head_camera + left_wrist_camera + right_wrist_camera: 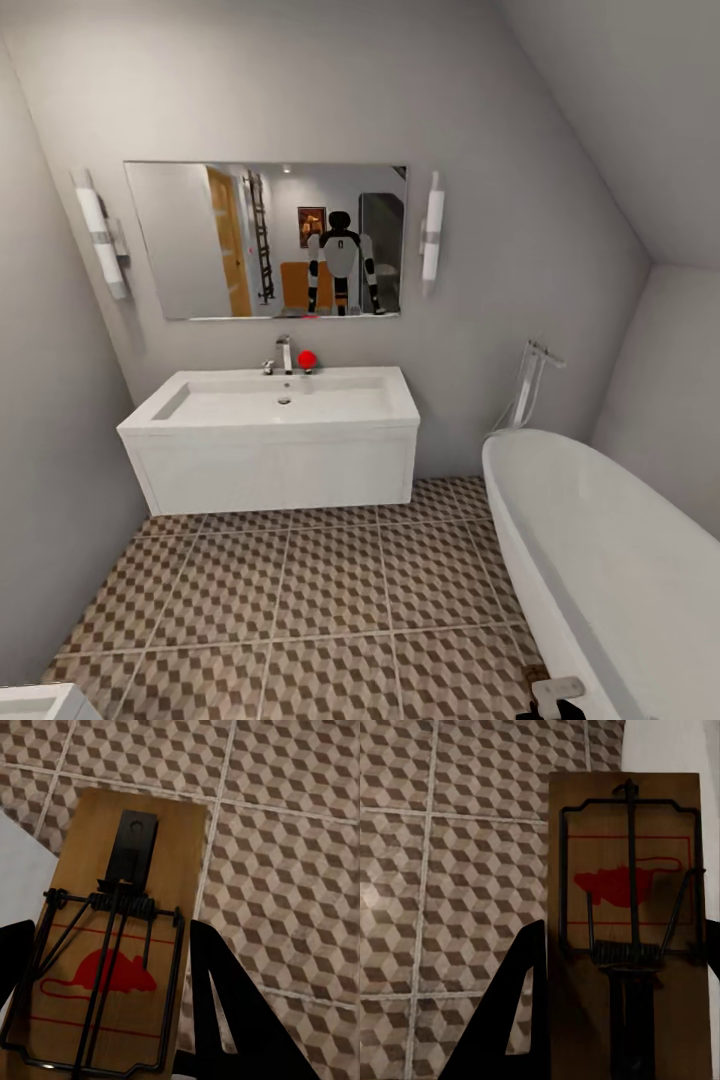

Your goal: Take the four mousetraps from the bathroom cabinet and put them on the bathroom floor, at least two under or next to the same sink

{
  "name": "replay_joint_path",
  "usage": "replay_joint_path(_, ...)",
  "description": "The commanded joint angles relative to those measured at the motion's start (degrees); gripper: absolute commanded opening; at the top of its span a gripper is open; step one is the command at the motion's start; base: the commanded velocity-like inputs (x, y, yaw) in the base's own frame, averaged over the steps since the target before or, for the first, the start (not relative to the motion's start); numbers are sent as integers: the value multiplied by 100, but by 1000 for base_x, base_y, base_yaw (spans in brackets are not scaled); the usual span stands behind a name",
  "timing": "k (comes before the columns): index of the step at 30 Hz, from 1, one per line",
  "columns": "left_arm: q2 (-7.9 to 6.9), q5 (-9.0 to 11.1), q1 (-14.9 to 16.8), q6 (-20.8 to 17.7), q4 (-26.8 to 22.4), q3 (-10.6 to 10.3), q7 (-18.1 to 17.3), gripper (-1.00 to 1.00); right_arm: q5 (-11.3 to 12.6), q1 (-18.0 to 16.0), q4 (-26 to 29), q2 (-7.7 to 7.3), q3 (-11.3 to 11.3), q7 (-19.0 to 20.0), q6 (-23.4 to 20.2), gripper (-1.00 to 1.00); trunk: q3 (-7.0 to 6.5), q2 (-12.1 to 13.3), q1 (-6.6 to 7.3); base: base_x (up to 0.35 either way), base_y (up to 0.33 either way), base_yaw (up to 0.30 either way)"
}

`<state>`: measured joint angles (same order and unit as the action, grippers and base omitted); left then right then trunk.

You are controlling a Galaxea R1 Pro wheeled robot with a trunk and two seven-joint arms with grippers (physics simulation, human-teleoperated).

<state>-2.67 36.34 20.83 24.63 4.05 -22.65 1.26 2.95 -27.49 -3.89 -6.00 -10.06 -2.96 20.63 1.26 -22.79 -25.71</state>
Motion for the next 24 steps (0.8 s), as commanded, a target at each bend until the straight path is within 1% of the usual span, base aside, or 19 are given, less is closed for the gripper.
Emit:
replay_joint_path(1,3,-21,9,24,17,-37,32,-100,39,-11,-24,2,-49,-3,37,-100,13,-13,-7,329,0,0)
replay_joint_path(14,3,-18,9,24,17,-37,32,-100,39,-11,-24,2,-49,-3,37,-100,13,-13,-7,329,0,4)
replay_joint_path(18,3,-19,9,24,17,-37,32,-100,39,-11,-24,2,-49,-3,37,-100,13,-13,-7,329,0,189)
replay_joint_path(24,3,-18,9,24,17,-37,32,-100,39,-11,-24,2,-49,-3,37,-100,13,-13,-7,329,0,279)
